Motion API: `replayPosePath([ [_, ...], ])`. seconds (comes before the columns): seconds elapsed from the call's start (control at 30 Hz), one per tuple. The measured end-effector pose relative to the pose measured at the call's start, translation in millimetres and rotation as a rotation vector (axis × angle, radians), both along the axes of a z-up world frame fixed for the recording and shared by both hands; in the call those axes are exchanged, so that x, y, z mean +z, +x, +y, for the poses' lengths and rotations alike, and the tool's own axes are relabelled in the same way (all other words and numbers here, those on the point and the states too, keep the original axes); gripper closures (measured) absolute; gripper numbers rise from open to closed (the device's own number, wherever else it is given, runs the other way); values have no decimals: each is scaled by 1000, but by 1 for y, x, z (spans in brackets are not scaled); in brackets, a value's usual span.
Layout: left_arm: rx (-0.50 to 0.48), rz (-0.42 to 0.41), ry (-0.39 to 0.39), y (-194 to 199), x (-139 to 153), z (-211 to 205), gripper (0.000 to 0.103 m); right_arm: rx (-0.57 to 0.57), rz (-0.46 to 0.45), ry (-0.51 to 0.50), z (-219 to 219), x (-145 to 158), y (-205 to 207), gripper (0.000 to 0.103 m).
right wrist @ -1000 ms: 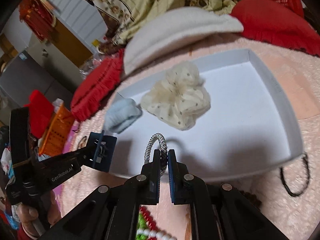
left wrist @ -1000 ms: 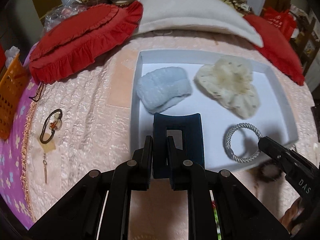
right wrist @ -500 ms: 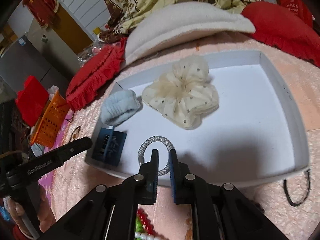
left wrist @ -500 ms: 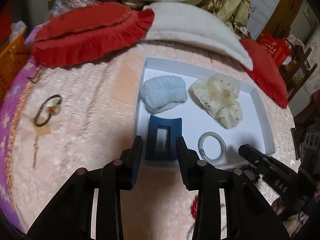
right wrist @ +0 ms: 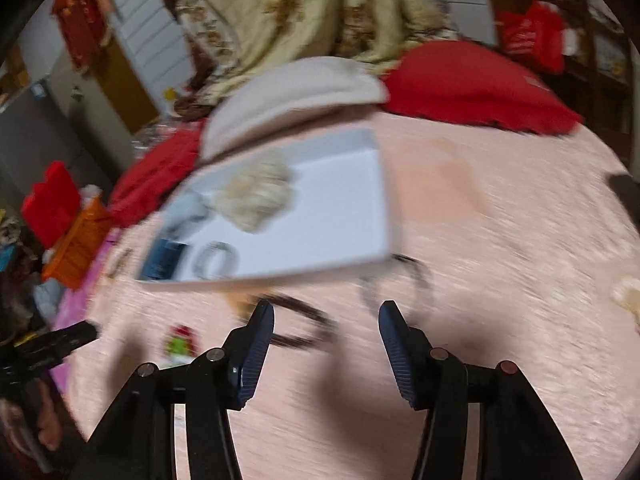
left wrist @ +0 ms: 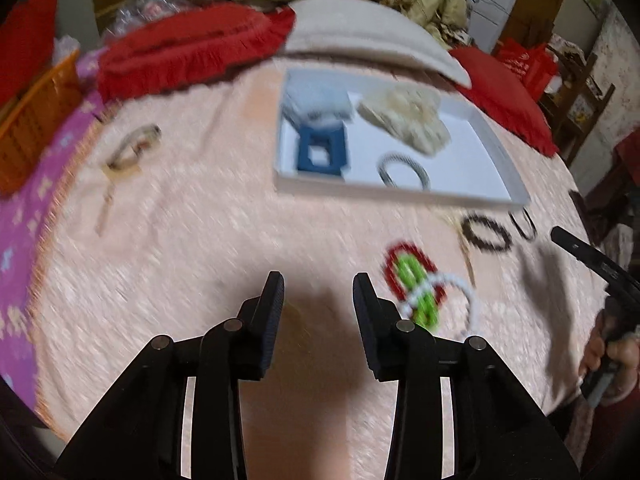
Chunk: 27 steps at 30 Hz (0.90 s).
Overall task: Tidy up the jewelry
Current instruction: 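Withdraw both tools back toward the remaining bracelets, then grasp the white pearl bead bracelet with the left tool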
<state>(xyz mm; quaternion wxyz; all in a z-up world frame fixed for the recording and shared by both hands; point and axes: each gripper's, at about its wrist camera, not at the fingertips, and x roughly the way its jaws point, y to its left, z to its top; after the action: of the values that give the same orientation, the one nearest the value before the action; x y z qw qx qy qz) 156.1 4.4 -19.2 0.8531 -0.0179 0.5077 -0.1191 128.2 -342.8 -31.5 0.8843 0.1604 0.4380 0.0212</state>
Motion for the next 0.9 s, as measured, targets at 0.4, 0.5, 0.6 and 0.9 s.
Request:
replayPosePath([
  [0.4, -87, 81, -14, -4, -37, -54, 68, -47, 30, -57, -24, -23, 14, 51],
  [0.5, -106, 82, 14, -2, -45, -63, 68, -64, 34, -86, -22, -27, 29, 53],
  [0.6, -118, 64, 47, -1, -49, -71, 69, -74, 69, -139, -18, -34, 43, 68],
  [0.9, -132, 61, 33, -19, -41, -64, 95, -51, 107, -169, -21, -35, 18, 97],
])
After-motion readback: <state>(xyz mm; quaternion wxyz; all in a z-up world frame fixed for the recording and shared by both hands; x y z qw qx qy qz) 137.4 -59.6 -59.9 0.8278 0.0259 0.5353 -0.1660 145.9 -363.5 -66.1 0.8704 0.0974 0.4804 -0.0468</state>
